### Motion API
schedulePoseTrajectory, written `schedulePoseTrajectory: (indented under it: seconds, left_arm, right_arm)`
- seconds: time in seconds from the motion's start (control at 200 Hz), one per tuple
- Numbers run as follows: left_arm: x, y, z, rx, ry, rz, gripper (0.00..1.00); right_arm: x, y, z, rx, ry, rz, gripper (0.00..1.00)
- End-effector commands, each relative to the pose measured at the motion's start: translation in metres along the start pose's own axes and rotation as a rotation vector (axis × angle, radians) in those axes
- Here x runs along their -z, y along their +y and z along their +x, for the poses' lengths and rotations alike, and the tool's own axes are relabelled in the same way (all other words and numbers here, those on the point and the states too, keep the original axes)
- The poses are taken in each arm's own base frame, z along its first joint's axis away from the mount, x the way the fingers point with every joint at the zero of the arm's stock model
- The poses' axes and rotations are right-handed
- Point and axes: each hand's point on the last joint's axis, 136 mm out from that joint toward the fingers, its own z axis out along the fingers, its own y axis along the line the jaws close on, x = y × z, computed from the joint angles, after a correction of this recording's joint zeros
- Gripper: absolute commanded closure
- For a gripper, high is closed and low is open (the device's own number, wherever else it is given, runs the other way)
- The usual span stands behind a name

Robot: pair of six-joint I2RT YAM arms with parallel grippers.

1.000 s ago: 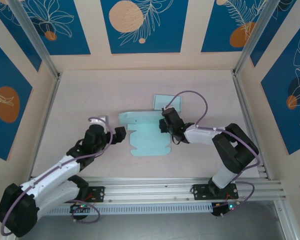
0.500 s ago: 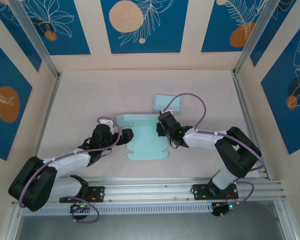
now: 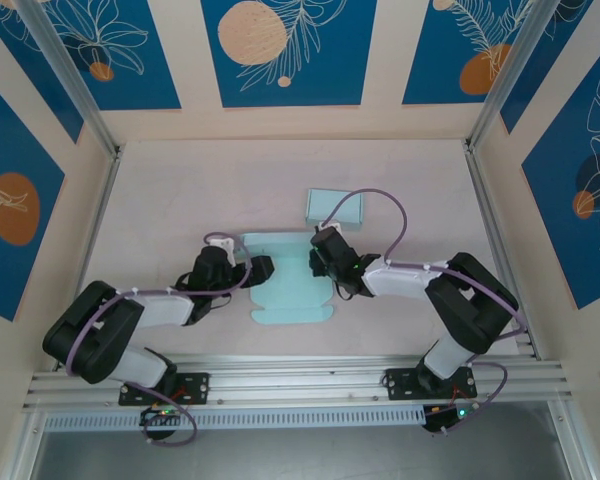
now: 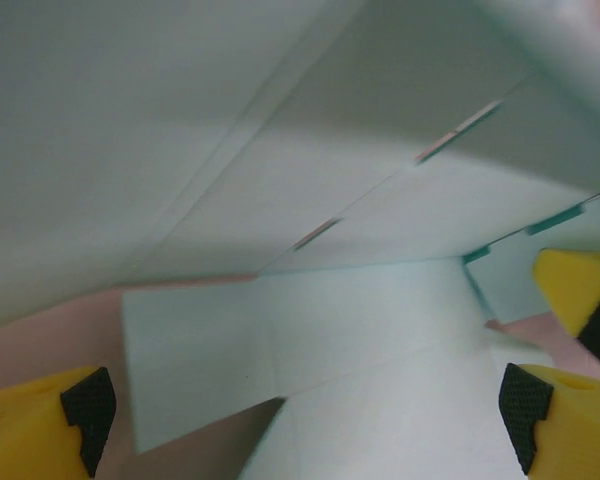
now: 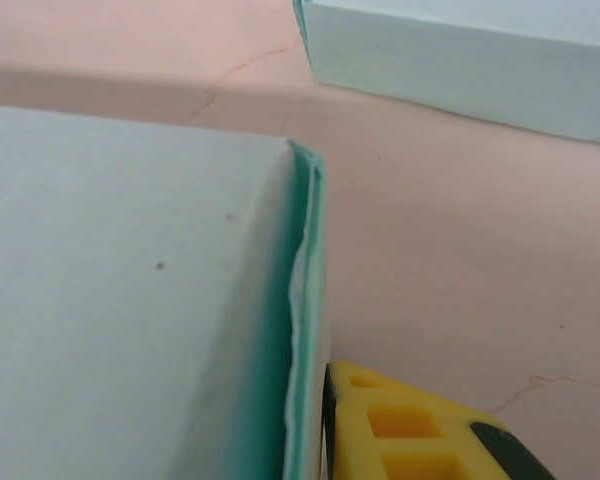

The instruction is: Fold the paper box

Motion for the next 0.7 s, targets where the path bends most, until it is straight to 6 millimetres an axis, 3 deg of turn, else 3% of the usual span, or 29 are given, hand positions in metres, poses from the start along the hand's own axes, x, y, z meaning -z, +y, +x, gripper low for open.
schedulePoseTrajectory:
  seconds: [0.0,0.2,0.545,0.695]
  left_arm:
    - [-0.001,-0.036,-0.024,-0.051,-0.062,0.115,0.02]
    - [-0.005,-0.049,-0.023,-0.072,-0.059,0.144,0.05]
    - [-0.034,-0.061,-0.006,-0.015,-0.011,0.226,0.06]
    - [-0.029,-0.064,-0.008,-0.034,-0.019,0.232,0.04]
  right_arm:
    - [-0.003,0.005,-0.009,-0.014,-0.019,0.022,0.81]
    - [-0.010,0.009,-0.006,-0.009,-0.007,0.027,0.81]
    - [-0.016,0.014,0.003,-0.001,0.015,0.033,0.81]
    - [-0.015,0.011,0.006,0.000,0.020,0.046,0.81]
